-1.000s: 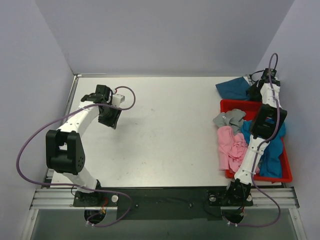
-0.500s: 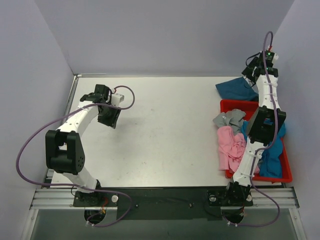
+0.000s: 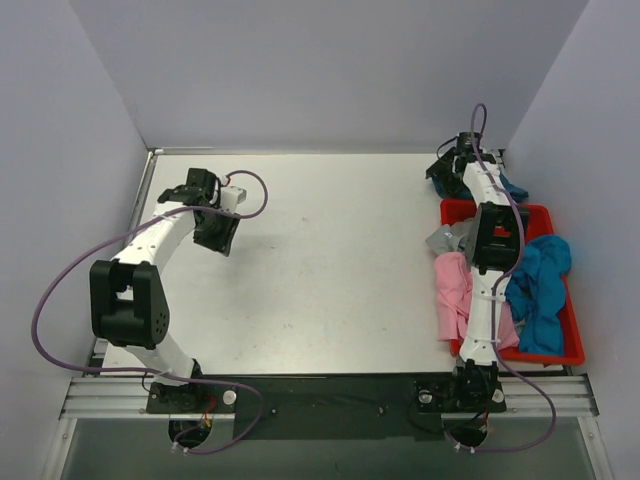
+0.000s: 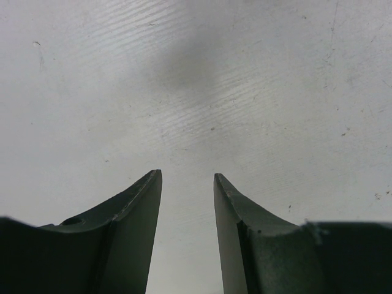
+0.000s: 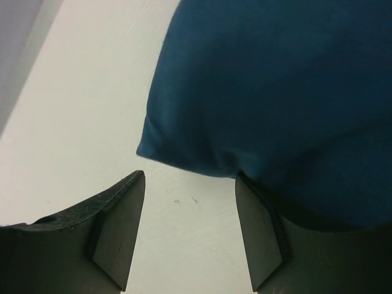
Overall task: Fold and stack the t-shirts
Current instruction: Put the neatly folded tshirt into the corner of the board with the right arm, then smooth out wrinkles on the folded tshirt
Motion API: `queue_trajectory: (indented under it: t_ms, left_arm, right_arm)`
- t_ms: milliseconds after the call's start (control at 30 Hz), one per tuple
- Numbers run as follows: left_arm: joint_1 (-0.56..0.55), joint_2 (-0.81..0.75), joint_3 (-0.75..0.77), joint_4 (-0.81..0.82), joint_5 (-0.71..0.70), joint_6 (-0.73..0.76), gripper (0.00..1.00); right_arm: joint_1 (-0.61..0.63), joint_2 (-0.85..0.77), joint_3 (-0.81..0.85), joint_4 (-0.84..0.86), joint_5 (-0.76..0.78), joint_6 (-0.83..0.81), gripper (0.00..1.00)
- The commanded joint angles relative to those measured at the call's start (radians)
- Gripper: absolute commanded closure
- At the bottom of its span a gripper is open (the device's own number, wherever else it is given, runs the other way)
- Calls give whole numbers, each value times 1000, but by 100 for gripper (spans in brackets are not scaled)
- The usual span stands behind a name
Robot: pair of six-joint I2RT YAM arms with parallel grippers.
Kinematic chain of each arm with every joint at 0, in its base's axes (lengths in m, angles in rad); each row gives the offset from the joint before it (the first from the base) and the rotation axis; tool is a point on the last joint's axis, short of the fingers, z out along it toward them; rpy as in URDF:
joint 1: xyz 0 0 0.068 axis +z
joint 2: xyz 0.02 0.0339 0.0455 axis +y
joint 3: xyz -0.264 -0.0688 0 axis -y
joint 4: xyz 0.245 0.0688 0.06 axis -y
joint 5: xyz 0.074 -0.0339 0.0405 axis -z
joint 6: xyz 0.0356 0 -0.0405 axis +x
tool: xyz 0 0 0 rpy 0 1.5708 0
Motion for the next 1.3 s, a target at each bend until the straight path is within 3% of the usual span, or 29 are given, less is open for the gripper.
queue_trajectory:
  t_ms: [0,167,333,533,700,800,867,1000,1167,1267]
  left_arm:
    - [11,-16,13,34,19,7,51]
    - [22,-24,10,36,3,23,51]
    - [36,-8,25,31,-5,26,51]
    - [45,4,33,25,6,24,51]
    - [43,10,24,33,18,13,51]
    - [43,7,22,37,26,10,51]
    - [43,2,22,39,27,10,51]
    - [43,-4,20,39,26,10,51]
    - [43,-5,20,33,18,13,51]
    - [45,-5,27,26,15,13,50]
  right_arm:
    - [-38,18,1,120,38,246,44]
    - [-66,141,85,241,-52,397,44]
    - [-60,279,320,304,-144,431,41]
    - [-60,94,147,376,-210,284,39]
    - [-104,-139,53,236,-238,65,40]
    - [-146,-224,24,133,-143,-47,52]
    - [-182,-228,46,29,-74,-113,73]
    - [-215,-157,155,-181,99,-266,100]
    - [-274,-38,251,-269,198,-355,100]
    - [-310,24,269,-288,74,-380,100]
